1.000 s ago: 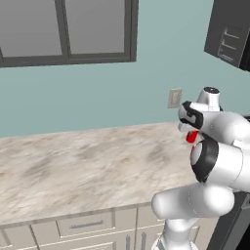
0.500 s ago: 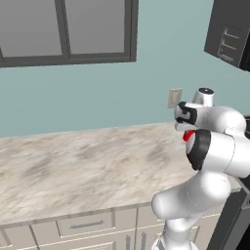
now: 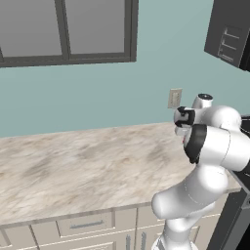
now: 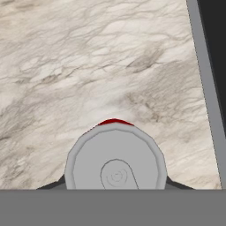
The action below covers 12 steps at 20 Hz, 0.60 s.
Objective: Four empty soda cans are scattered around the kitchen. Gather all the cans and cluster them next to the stove for recycling.
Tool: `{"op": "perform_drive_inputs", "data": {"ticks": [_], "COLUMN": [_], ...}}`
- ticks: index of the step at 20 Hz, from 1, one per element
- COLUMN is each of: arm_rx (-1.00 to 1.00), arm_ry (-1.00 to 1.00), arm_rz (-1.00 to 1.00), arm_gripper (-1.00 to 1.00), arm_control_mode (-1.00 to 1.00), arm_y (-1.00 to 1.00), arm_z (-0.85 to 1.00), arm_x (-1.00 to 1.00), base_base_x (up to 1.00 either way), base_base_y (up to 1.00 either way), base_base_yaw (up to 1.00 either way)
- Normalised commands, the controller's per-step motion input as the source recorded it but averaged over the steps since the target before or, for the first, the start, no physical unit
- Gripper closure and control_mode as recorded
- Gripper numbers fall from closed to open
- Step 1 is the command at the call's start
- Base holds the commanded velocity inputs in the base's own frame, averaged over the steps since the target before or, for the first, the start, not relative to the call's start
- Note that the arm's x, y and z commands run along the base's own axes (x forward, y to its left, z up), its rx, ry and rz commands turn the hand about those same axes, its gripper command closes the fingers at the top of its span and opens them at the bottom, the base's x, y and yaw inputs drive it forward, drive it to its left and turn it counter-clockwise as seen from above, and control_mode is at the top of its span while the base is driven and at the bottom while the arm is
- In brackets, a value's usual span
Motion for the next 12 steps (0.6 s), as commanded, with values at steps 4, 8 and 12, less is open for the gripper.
{"op": "perform_drive_inputs", "data": {"ticks": [4, 8, 12], "arm_rx": [0.00, 0.00, 0.00], "arm_ry": [0.00, 0.02, 0.01], "arm_rz": [0.00, 0.00, 0.00], "arm_gripper": [1.00, 1.00, 1.00], "arm_control_mode": [-1.00, -1.00, -1.00], "arm_y": [-0.02, 0.00, 0.00], "arm_z": [-0.17, -0.09, -0.11], "arm_x": [0.00, 0.00, 0.00], "base_base_x": [0.00, 0.00, 0.00], "base_base_y": [0.00, 0.00, 0.00], "base_base_yaw": [0.00, 0.00, 0.00]}}
